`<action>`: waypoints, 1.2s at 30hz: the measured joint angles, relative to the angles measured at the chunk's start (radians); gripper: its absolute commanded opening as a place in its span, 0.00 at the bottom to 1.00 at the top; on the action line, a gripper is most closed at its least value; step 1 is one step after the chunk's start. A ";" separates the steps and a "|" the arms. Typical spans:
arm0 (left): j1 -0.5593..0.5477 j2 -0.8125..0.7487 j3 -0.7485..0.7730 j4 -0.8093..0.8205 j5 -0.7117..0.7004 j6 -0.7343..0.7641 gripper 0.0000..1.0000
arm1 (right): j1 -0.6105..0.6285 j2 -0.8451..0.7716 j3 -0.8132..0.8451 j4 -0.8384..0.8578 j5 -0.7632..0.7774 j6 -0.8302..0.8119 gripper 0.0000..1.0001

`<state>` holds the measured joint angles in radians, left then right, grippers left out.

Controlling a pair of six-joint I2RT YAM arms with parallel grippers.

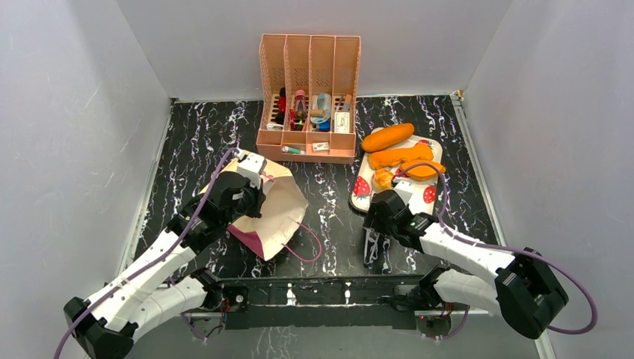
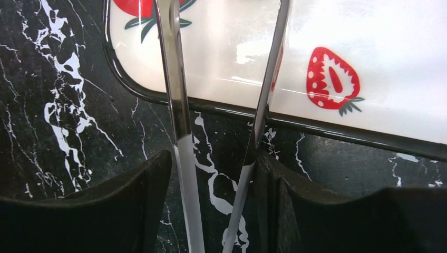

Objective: Take the fake bread out of the paper bag
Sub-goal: Place the fake bread in the container.

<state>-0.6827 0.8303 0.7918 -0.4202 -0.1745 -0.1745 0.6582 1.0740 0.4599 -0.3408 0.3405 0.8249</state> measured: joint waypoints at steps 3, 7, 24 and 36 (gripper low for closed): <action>0.000 -0.007 0.000 -0.001 0.000 0.000 0.00 | 0.003 -0.005 -0.012 0.006 -0.016 0.020 0.53; 0.000 -0.023 -0.001 -0.006 0.000 0.000 0.00 | 0.020 -0.008 -0.043 0.013 -0.029 0.046 0.51; 0.000 -0.061 -0.001 -0.015 0.003 0.000 0.00 | 0.214 -0.044 -0.066 -0.016 0.015 0.191 0.41; 0.000 -0.104 0.003 -0.029 0.003 0.018 0.00 | 0.284 -0.061 -0.060 -0.079 0.056 0.304 0.52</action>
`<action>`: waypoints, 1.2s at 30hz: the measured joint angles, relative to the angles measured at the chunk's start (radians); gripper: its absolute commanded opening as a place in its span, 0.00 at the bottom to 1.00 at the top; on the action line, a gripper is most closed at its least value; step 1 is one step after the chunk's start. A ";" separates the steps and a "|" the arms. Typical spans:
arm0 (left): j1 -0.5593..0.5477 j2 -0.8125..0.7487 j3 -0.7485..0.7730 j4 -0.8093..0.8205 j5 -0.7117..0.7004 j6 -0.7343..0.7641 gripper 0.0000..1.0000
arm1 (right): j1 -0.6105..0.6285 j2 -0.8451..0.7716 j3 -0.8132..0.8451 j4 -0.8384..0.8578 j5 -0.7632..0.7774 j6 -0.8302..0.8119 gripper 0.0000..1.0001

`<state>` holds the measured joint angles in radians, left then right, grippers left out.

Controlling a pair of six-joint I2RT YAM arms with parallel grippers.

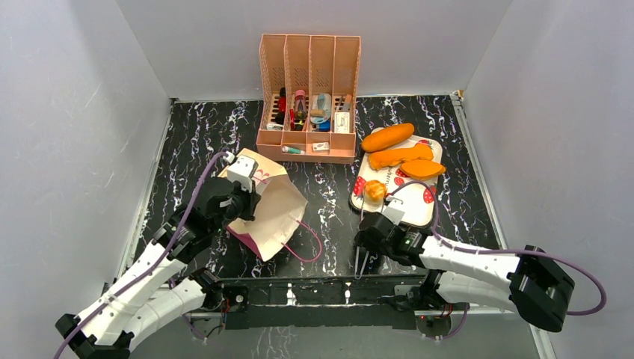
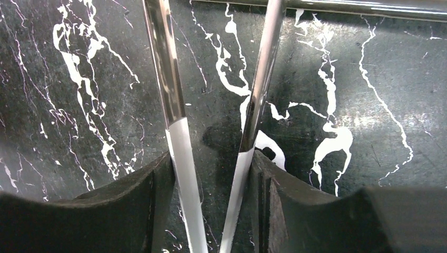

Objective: Take the fake bread out of the paper bag
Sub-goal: Place the fake bread in the container, then pick up the clamp from the container.

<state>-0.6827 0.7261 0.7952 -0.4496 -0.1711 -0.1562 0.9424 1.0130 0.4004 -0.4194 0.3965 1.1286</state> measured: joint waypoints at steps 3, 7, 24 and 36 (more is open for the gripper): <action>0.000 -0.013 0.000 -0.005 0.000 0.002 0.00 | 0.000 0.019 0.012 -0.002 0.003 0.005 0.54; 0.000 -0.024 0.000 -0.010 0.000 0.005 0.00 | 0.003 0.036 0.026 -0.008 0.006 0.010 0.55; 0.000 -0.039 0.000 -0.023 0.004 0.016 0.00 | 0.005 -0.141 0.020 -0.157 0.043 0.055 0.57; 0.000 -0.029 0.000 -0.023 0.008 0.019 0.00 | 0.087 0.039 0.042 -0.079 0.071 0.056 0.59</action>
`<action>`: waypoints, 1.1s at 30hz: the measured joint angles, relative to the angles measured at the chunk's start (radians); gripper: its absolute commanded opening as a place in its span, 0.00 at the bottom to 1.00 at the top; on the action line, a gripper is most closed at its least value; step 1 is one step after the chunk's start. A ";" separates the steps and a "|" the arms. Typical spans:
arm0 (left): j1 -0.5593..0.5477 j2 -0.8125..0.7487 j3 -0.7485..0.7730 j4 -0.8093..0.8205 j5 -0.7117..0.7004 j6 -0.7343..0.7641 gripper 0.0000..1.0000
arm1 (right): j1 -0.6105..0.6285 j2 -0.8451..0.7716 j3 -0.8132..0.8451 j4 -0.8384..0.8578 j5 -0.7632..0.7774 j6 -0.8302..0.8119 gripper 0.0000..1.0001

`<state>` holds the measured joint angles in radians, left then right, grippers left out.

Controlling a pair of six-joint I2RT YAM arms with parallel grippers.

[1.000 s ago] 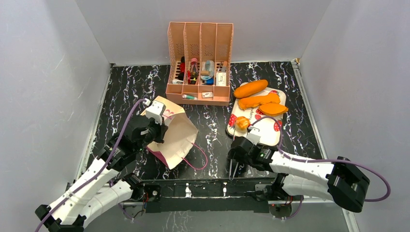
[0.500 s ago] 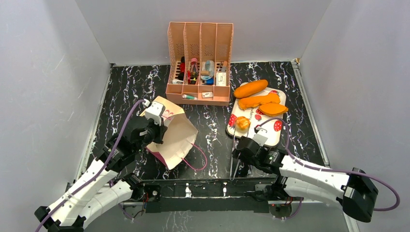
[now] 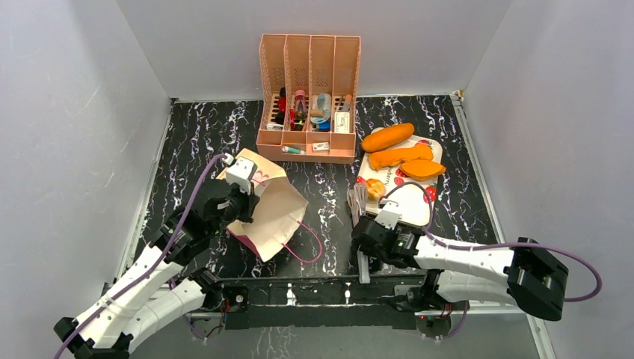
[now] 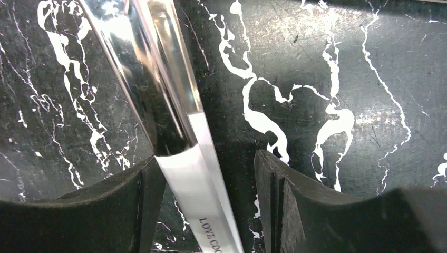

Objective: Take the fake bread out of the paper bag
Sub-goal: Pick up the clamp from the container.

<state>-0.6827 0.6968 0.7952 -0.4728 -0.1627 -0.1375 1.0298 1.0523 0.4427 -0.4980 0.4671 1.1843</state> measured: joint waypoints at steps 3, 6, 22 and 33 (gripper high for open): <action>0.000 0.000 0.000 -0.001 0.000 0.002 0.00 | 0.033 0.039 0.023 -0.015 0.034 0.007 0.58; 0.000 -0.002 0.000 -0.002 0.000 0.005 0.00 | 0.044 0.055 0.032 -0.025 0.050 0.018 0.54; 0.000 -0.016 0.000 -0.007 -0.001 0.014 0.00 | 0.137 0.064 0.055 -0.099 0.116 0.030 0.13; 0.000 0.048 0.000 -0.001 0.006 0.013 0.00 | 0.291 0.066 0.221 -0.130 0.222 -0.057 0.15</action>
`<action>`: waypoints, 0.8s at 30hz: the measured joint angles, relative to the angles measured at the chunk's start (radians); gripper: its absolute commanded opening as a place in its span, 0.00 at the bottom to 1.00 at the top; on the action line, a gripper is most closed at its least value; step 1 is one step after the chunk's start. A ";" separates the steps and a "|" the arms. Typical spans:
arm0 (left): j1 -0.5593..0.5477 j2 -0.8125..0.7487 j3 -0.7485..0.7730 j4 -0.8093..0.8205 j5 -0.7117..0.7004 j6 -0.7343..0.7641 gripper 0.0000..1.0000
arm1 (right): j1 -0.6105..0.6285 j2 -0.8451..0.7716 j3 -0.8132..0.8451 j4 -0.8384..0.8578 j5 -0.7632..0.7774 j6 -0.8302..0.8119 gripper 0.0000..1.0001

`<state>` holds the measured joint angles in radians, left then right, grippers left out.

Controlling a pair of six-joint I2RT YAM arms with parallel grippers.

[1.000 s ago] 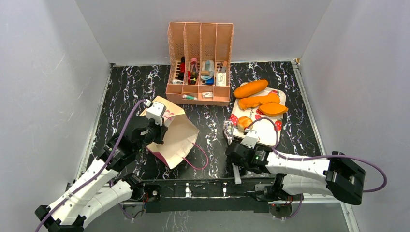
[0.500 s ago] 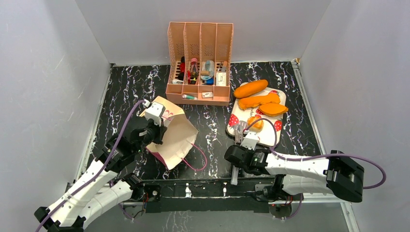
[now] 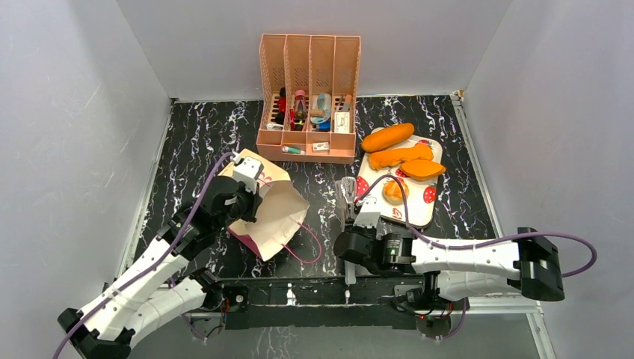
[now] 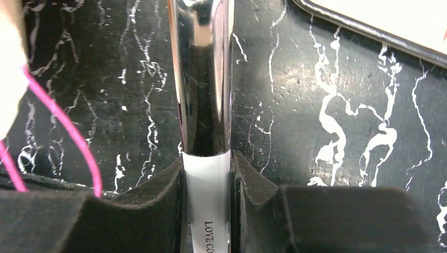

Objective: Take the fake bread out of the paper bag
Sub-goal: Pick up the clamp from the container, then place the clamp on the paper bag.

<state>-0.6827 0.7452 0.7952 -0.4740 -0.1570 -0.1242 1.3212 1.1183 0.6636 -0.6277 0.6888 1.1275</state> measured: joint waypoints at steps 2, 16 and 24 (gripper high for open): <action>0.000 0.022 0.000 0.003 0.003 -0.002 0.00 | 0.002 -0.022 0.014 0.006 -0.004 -0.035 0.15; 0.000 0.262 0.036 0.068 0.074 -0.026 0.00 | 0.003 -0.140 0.017 0.137 -0.200 -0.305 0.15; 0.000 0.351 0.053 0.126 0.095 0.008 0.00 | 0.003 -0.047 0.019 0.242 -0.358 -0.397 0.15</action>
<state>-0.6827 1.0962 0.8478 -0.3477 -0.0616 -0.1165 1.3239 1.0714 0.6827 -0.3855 0.3305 0.7303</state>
